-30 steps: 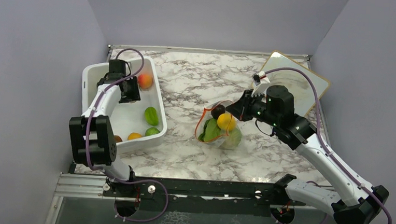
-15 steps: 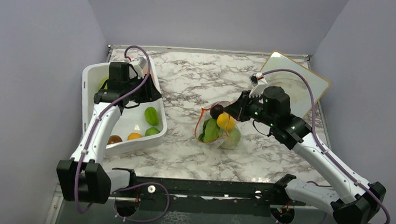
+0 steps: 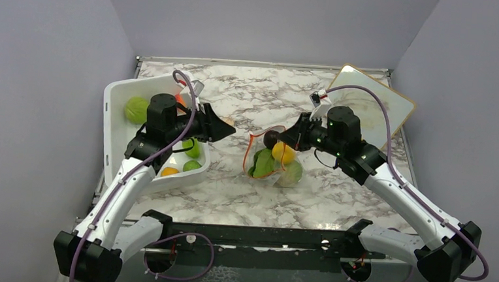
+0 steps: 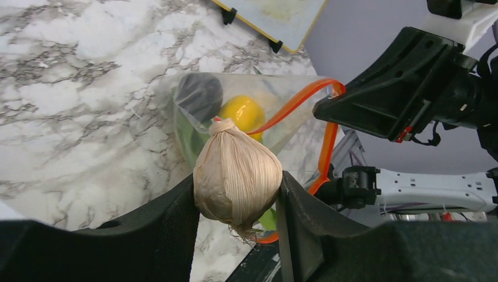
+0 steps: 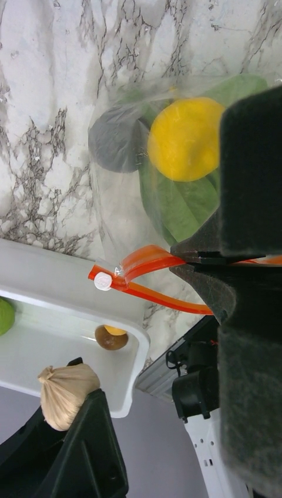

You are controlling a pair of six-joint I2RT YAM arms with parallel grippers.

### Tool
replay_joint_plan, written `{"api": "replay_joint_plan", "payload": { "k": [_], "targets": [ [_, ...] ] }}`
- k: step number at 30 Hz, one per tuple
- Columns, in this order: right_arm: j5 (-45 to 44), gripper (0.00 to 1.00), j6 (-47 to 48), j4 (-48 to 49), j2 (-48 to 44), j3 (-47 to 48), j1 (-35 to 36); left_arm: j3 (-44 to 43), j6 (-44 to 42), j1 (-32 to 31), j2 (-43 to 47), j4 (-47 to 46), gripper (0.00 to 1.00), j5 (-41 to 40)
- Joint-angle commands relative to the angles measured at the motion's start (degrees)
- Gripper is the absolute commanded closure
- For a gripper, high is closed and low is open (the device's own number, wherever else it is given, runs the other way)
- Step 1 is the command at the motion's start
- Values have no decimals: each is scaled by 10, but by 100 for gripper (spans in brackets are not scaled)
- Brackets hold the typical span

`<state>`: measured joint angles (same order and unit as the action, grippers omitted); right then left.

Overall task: Place the food in the zip-top bag and seal the zipper
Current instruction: Place the fake vegetable in the zipper food storage bag.

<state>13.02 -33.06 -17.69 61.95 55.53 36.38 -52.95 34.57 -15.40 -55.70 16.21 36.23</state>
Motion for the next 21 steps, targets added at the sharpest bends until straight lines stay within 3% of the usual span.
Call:
{"api": "replay_joint_plan", "payload": {
  "k": [1,8,15,21],
  "targets": [
    [7,99,-3,26,-4,9,1,29,58,-39,1,-96,69,7],
    [5,99,-6,27,-8,0,1,54,73,-142,-40,-166,66,-35],
    [8,99,-9,29,-14,-3,1,43,51,-217,-100,-172,61,-76],
    [4,99,-4,24,-15,1,1,31,39,-240,-123,-159,41,-101]
  ]
}}
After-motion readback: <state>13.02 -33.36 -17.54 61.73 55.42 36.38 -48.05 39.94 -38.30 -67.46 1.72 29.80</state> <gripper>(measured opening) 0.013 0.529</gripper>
